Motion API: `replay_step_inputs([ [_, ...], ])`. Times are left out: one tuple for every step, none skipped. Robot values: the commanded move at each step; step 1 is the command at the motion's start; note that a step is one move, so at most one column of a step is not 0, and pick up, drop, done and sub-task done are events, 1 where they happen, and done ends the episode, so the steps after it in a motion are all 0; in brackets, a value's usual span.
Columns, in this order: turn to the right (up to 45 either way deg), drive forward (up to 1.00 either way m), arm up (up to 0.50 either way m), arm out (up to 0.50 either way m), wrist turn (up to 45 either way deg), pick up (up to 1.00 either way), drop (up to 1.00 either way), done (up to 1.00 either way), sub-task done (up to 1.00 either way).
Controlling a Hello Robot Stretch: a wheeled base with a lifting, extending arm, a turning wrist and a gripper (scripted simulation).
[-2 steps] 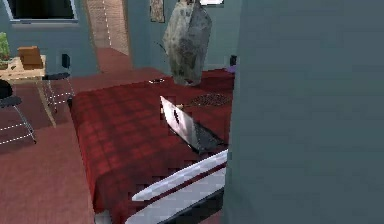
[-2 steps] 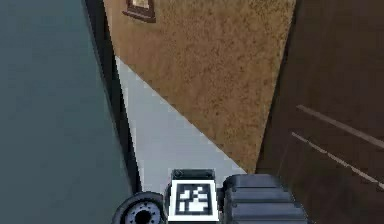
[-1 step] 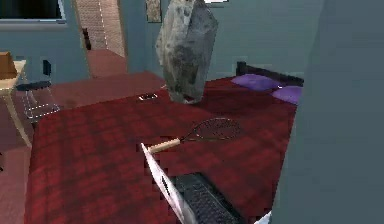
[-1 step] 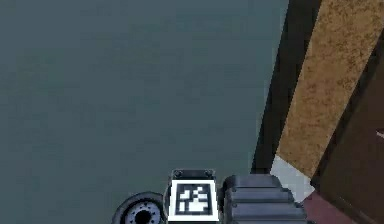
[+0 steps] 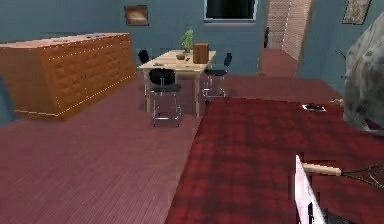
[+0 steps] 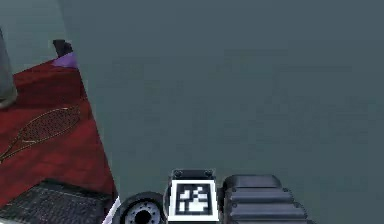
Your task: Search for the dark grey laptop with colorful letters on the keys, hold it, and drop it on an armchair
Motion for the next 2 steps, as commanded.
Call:
replay_step_inputs([
  [-36.0, 0.00, 0.00, 0.00, 0.0, 0.00, 0.00, 0.00, 0.00],
  [0.0, 0.00, 0.00, 0.08, 0.0, 0.00, 0.00, 0.00, 0.00],
])
